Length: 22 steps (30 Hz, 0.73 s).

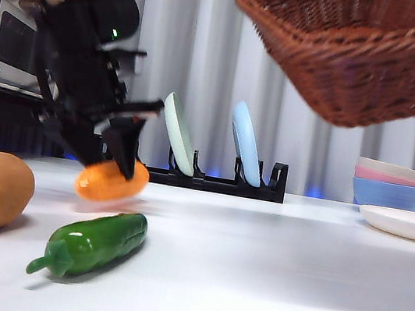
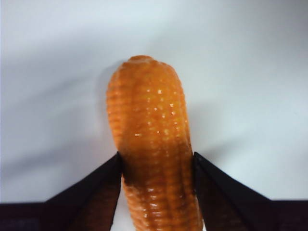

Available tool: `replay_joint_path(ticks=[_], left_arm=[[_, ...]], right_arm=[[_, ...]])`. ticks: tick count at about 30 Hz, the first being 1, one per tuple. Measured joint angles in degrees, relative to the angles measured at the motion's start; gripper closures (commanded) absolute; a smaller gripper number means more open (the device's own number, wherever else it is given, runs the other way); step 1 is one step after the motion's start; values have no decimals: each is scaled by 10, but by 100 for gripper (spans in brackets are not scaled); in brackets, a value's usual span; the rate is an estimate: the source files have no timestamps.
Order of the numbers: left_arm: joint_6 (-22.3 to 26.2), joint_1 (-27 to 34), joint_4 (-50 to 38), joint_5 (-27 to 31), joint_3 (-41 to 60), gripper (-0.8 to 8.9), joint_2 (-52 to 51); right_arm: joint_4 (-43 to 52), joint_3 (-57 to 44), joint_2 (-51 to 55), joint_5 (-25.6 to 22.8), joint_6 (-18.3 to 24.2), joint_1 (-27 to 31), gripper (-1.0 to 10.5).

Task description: Pick up the basket,pick up the corn from the table,pick up the potato from the table,pick up the cucumber from the table,put all items into the basket

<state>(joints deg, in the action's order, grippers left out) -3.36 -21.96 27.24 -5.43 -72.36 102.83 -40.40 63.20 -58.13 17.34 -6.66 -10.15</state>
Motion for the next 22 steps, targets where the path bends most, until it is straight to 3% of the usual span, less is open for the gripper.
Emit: replay_joint_path(ticks=[8,13,17,22], left_arm=[[-1,-1,14,7,-1,821,-220],[-23,-49,9,7,-5,821,-329],[-34,-115,10,13,-8,821,-345],[-38,-196,22,84,-7,821,-292]], right_arm=[[62,0,-124,2,-16,-6,959],[122,0,-197,15,-49,-32,959],[182,0,-230,64,-93,-63,959],[235,0,-231,73,-132,-111,959]])
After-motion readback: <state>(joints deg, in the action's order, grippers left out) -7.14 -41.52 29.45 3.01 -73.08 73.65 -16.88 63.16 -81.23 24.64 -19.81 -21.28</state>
